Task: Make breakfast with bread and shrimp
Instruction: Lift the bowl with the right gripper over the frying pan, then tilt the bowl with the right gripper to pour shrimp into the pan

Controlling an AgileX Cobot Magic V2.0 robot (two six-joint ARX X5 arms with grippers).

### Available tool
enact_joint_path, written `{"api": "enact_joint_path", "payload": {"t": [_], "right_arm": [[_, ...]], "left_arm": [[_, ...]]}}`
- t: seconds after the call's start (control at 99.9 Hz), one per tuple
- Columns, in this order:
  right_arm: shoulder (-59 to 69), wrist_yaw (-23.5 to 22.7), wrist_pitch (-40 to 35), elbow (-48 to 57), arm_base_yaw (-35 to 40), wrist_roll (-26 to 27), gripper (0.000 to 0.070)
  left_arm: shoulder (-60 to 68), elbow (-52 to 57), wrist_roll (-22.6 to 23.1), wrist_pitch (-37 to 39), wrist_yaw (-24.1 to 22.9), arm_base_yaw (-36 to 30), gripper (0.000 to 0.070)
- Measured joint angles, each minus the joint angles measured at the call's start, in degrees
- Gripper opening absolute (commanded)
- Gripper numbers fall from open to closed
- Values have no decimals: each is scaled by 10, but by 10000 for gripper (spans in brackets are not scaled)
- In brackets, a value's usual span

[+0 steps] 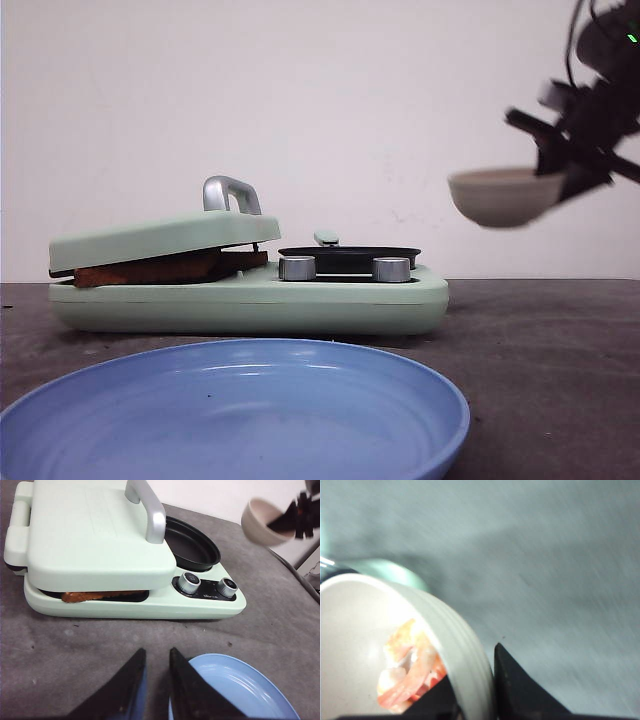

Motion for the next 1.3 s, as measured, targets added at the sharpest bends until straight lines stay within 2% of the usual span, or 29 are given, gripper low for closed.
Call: {"api": "enact_joint_path", "payload": {"t": [0.23,0.38,0.521,0.751,1.041,1.301], "right_arm": [[0,78,-6,99,80,-24,0],[-3,137,24,115,129,-50,0],[-3,173,44,115,162,-73,0],[5,257,98,115,186,-149,0],[40,281,151,115,213,-224,0],[68,372,218,115,258,-326,0]], "left_arm": [[0,0,0,0,0,0,0],[0,0,0,0,0,0,0],[0,0,0,-5,0,0,0],[0,0,0,-20,0,0,0],[0,0,4,-23,0,0,0],[0,0,7,-22,0,0,0]]}}
